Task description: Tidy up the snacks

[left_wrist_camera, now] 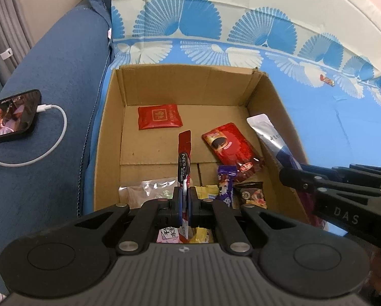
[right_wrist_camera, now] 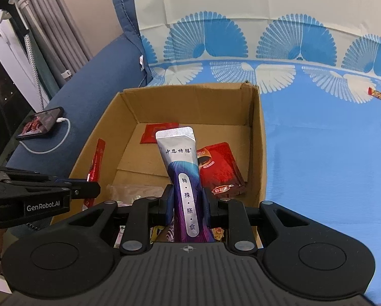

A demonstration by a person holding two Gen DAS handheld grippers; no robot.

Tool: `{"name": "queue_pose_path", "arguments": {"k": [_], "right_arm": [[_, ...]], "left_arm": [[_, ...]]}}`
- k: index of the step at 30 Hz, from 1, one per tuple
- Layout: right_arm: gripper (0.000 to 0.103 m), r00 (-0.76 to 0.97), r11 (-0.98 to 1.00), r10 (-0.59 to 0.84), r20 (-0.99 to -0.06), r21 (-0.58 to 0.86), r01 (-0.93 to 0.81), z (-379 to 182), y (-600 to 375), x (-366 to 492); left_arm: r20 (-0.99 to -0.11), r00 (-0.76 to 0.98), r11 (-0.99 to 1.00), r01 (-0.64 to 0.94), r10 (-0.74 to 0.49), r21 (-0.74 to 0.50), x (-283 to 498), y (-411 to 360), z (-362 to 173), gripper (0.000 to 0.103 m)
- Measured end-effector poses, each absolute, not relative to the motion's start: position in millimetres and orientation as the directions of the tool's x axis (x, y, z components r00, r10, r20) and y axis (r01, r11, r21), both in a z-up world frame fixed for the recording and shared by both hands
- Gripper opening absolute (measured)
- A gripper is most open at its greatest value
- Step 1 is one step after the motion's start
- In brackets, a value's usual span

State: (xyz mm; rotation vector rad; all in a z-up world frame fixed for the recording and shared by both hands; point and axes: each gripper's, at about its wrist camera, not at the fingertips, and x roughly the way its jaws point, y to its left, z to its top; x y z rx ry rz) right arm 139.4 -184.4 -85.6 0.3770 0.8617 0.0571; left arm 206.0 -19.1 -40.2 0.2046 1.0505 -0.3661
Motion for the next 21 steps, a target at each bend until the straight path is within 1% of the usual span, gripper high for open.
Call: {"name": "queue_pose_path", "arguments": {"k": [14,16,17,18,19,20,21], "right_arm": [[0.025,0.620,0.922,0.197,-0.760,0.359,0.147,-111.9,-188.5,160.5],[0.027,0.620,0.920,0.195,-0.760,0.360,0.153,-113.8,-189.7,163.4],[0.030,0.621,0.917,0.196,-0.759,0.365,0.157,-114.7,-190.7,164.2],[0.031,0.624,0.911,0.200,-0.755,0.378,0.164,-115.2,-192.1,164.3],[0.041,0.630,0.901,0.208,-0.749,0.397,0.174,-115.5,-194.5,164.0],[0.049,0.633,0.889,0.220,-0.742,0.420,0.183,-114.6,-197.0,163.3],[0.059,0.637,0.882,0.225,-0.737,0.433,0.189,-112.7,-198.8,161.8]], "left_arm": [[-0.899,0.414,0.924,0.382,-0.146,0.026,231.6,-24.6,-69.2,0.004],[-0.902,0.411,0.921,0.386,-0.133,0.040,235.0,-26.5,-73.5,0.004],[-0.903,0.410,0.919,0.392,-0.128,0.048,235.7,-27.4,-74.9,0.006],[-0.901,0.414,0.915,0.399,-0.128,0.053,235.2,-27.8,-75.0,0.018],[-0.897,0.424,0.915,0.398,-0.122,0.064,234.3,-27.4,-74.2,0.048],[-0.889,0.444,0.917,0.392,-0.115,0.077,231.7,-26.4,-71.8,0.066],[-0.877,0.468,0.920,0.382,-0.107,0.091,228.0,-24.9,-68.2,0.095]]}}
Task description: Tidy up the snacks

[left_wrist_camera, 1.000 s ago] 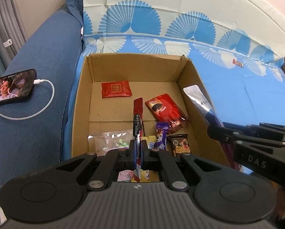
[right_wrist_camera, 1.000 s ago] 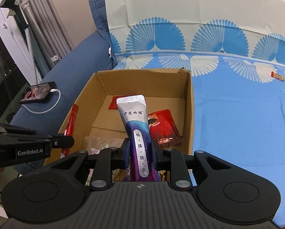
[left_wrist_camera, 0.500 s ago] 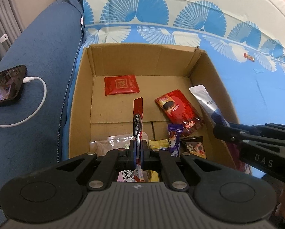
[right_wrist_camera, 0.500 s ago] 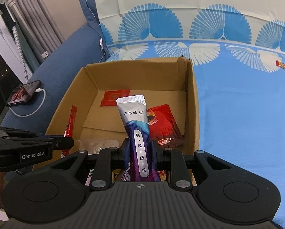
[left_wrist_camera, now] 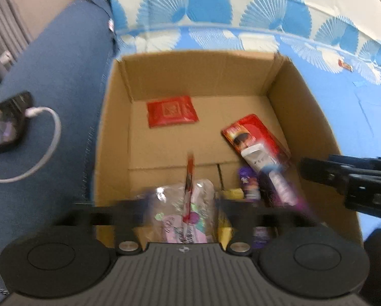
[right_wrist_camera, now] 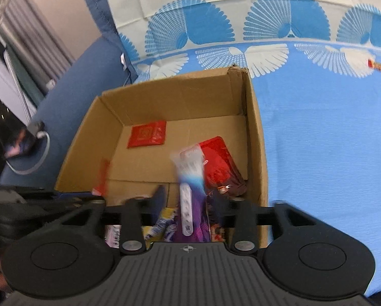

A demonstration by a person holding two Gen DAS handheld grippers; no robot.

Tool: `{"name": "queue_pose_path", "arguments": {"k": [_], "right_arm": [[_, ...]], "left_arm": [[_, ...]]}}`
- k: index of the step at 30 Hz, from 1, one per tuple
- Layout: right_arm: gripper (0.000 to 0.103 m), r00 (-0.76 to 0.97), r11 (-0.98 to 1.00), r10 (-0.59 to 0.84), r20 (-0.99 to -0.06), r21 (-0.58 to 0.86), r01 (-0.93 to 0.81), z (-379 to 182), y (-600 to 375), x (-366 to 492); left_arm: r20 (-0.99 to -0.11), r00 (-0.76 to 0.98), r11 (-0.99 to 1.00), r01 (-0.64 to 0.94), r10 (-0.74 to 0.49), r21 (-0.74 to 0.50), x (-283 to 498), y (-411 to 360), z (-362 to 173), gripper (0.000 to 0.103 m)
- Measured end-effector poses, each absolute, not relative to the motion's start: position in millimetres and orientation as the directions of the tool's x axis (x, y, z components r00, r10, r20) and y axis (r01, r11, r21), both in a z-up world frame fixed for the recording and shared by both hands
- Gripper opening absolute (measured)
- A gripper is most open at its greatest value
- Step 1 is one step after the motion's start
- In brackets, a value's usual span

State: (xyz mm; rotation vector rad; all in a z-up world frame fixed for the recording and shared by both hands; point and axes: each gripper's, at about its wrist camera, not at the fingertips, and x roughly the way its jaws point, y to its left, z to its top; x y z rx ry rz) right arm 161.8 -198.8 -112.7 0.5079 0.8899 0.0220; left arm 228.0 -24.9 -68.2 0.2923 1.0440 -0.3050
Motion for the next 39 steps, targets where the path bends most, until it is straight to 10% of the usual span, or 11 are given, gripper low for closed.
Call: {"name": "queue_pose_path", "arguments": {"k": [12,39], "right_arm": [[0.082,0.590,0.940,0.212,-0.779,0.328,0.094,-90.3,-170.9,82.4],[0.096,0.793,0.977,0.118,-0.598,0.213,0.015,-12.0,-152.1,-58.3]], "left_arm": [[-0.913,0.401,0.949,0.310,-0.075,0.059,134.2,-0.2,-57.4,0.102],[-0.760,0.643,0.957,0.270,-0.098,0.105,5.5,10.4,27.5,0.103]]}}
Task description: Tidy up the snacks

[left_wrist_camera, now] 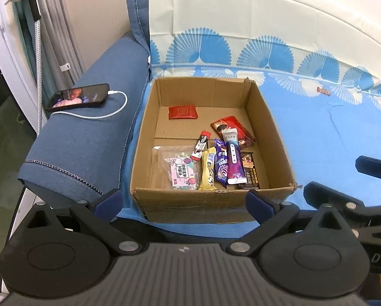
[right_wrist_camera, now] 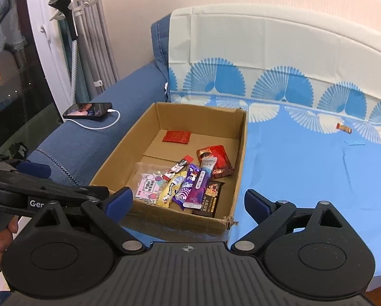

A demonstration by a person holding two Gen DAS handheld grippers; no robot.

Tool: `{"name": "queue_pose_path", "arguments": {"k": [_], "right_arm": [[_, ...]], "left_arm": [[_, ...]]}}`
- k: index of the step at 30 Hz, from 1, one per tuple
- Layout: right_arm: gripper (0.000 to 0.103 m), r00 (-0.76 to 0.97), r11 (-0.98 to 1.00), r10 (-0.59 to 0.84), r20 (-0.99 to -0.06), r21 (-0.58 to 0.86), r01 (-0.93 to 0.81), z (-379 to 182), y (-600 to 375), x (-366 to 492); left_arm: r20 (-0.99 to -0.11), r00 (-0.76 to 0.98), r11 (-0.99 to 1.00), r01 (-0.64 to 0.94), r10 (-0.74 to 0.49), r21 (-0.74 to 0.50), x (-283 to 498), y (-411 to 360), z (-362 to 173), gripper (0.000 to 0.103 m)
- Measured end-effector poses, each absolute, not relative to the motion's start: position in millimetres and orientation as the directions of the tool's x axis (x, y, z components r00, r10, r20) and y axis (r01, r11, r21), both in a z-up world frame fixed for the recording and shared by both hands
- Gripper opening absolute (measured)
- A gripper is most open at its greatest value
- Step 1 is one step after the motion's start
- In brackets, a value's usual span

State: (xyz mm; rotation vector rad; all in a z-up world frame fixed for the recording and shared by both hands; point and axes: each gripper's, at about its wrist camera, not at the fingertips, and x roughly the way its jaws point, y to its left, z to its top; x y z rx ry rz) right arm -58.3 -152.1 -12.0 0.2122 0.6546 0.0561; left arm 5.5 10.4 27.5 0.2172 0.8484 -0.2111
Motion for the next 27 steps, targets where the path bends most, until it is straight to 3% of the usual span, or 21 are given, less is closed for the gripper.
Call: {"name": "queue_pose_path", "arguments": {"k": [15,27], "right_arm": [[0.103,0.846,0.983,0.069,-0.529,0.182,0.033,3.2,-152.2,-91.7],[0.103,0.860,0.951,-0.021,-0.509,0.254,0.173,-15.0,-225.8,-102.3]], "left_arm": [[-0.726,0.677,0.950,0.292,-0.125,0.108,-15.4,4.7,45.2,0.103],[-0.758,0.638,0.904,0.392,-0.134,0.170,9.4,-77.2,44.4,0.103]]}}
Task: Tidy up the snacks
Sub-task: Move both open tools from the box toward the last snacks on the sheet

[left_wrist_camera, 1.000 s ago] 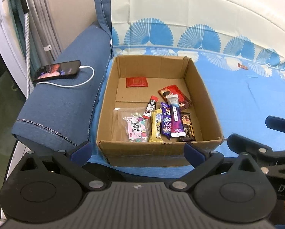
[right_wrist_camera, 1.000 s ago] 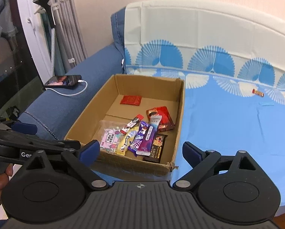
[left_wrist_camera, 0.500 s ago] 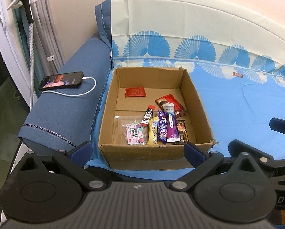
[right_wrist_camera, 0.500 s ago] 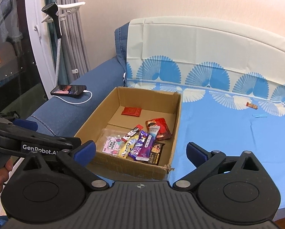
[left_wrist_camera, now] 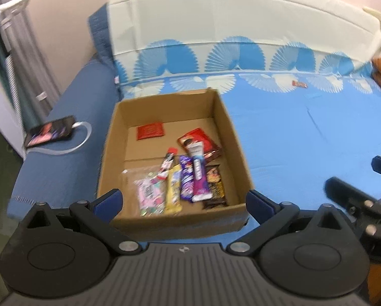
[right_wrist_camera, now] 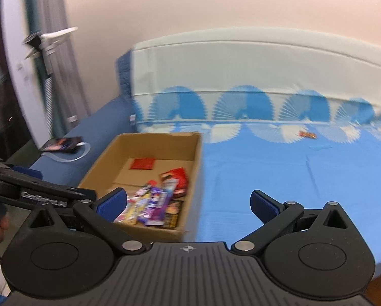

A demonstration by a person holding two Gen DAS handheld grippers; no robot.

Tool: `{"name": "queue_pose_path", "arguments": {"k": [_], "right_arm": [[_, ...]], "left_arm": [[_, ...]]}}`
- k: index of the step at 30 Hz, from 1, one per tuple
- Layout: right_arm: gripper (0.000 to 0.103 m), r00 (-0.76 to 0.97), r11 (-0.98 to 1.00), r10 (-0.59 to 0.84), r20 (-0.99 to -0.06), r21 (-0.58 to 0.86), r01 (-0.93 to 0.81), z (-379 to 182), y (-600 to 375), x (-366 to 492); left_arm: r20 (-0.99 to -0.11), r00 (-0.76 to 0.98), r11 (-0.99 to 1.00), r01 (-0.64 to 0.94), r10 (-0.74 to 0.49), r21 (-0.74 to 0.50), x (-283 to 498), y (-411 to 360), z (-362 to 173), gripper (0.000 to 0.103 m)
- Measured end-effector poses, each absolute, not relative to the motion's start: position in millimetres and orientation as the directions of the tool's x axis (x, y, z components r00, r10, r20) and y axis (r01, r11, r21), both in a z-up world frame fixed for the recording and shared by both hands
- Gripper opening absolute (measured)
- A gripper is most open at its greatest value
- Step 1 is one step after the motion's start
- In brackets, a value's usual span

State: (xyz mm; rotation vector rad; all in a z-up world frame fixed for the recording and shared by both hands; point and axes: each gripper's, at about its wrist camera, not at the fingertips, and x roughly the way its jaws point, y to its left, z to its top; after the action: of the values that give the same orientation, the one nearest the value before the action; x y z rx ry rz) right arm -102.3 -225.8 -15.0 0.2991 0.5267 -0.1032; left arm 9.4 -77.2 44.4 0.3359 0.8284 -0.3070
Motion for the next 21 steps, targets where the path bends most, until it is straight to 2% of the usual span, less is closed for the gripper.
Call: {"name": "queue_pose_path", "arguments": {"k": [11,16,21], "right_arm": [[0.103,0.752,0.785,-0.199,-0.628,0.357,0.507,-93.1,-399.6,-72.7],[0.103,0.698,0.712,-0.265,-0.665,0.353,0.607,-145.1,-493.8,-0.8],[0.103,0.651,0.665,-0.330,-0.683,0.321,0.675,-209.2,-577.1,109.8]], "left_arm": [[-0.793,0.602,0.797,0.522,-0.092,0.304,111.6,-230.4,6.3,0.103],[-0.801,0.592,0.782,0.541,-0.091,0.310,155.4,-278.7,-14.7,0.103],[-0.833,0.552,0.789,0.533,-0.048,0.307,203.2,-299.9,-43.5,0.103]]}}
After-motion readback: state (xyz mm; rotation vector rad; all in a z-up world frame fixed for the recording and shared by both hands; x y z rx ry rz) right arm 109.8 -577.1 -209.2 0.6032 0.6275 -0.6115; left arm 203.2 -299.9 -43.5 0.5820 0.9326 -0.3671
